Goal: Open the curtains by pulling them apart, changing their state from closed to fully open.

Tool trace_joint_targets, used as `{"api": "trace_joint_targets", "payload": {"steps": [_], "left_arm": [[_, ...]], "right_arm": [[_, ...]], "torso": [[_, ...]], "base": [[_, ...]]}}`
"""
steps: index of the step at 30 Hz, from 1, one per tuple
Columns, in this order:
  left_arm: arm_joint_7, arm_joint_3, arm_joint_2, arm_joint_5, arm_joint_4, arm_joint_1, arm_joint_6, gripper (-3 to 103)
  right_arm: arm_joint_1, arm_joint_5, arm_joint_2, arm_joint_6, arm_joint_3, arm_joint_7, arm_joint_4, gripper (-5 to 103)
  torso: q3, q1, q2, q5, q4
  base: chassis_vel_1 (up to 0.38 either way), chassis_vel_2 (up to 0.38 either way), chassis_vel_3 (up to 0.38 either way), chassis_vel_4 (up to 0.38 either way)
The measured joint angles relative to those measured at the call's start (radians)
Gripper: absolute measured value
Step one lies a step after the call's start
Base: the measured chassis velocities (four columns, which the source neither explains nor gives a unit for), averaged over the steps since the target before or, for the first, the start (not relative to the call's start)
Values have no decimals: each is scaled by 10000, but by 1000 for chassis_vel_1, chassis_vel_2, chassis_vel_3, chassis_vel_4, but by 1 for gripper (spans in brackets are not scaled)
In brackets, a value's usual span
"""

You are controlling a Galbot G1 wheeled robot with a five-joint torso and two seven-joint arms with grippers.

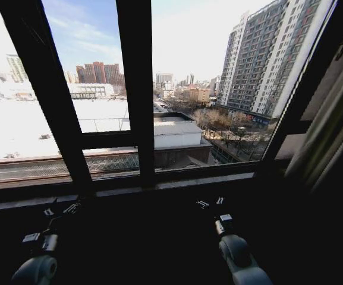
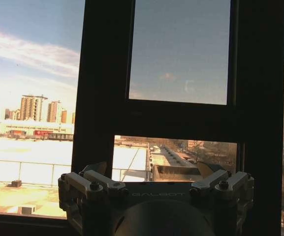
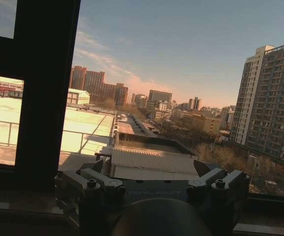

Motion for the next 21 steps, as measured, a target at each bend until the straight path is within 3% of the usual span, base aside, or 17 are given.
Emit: {"api": "trace_joint_targets", "payload": {"steps": [8, 21], "left_arm": [[4, 1, -2, 0, -3, 3, 0, 100], [1, -4, 0, 0, -1, 3, 0, 100]], "right_arm": [[-2, 0, -2, 0, 5, 0, 0, 100], [-2, 0, 1, 0, -1, 0, 0, 100]], "torso": [[-7, -21, 10, 3, -3], [-5, -14, 6, 0, 1]], "base": [[-80, -116, 92, 83], [15, -10, -4, 13]]}}
